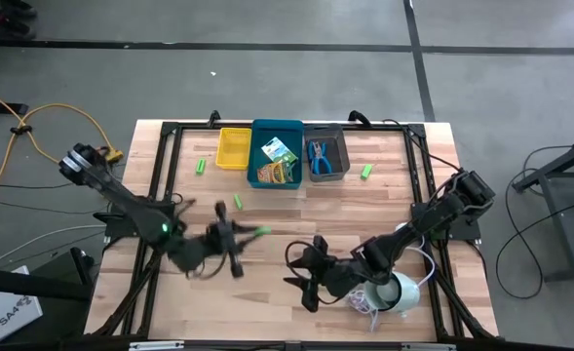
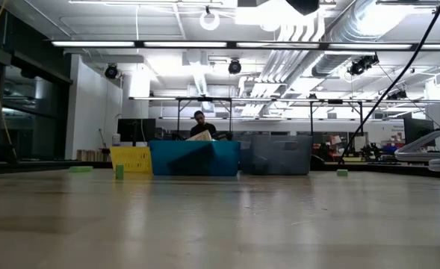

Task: Pick & Place School Supplies
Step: Put the green eraser into the yellow bin

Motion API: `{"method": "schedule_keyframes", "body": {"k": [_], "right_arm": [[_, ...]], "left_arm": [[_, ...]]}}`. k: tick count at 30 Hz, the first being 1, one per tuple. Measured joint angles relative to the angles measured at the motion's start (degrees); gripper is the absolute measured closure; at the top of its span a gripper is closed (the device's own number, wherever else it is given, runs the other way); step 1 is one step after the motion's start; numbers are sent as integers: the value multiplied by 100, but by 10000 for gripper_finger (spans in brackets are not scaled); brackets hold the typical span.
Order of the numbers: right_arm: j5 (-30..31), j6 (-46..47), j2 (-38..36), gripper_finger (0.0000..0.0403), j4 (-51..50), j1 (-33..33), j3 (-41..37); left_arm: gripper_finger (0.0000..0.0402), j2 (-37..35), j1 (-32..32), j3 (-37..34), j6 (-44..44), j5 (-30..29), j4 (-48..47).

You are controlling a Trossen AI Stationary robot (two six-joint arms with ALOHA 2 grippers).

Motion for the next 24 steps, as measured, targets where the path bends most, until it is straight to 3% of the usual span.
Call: {"method": "schedule_keyframes", "body": {"k": [6, 12, 16, 24], "right_arm": [[2, 47, 0, 230, 6, 110, 0], [2, 47, 0, 230, 66, 125, 0], [4, 38, 0, 230, 91, 123, 0], [4, 25, 0, 230, 91, 114, 0]], "left_arm": [[358, -943, 1038, 2, -1315, 675, -2334], [358, -1558, 2392, 2, -1650, 1450, -3721], [358, -1728, 3305, 2, -1589, 2025, -4168], [358, -1509, 4926, -25, -729, 3107, -4089]]}}
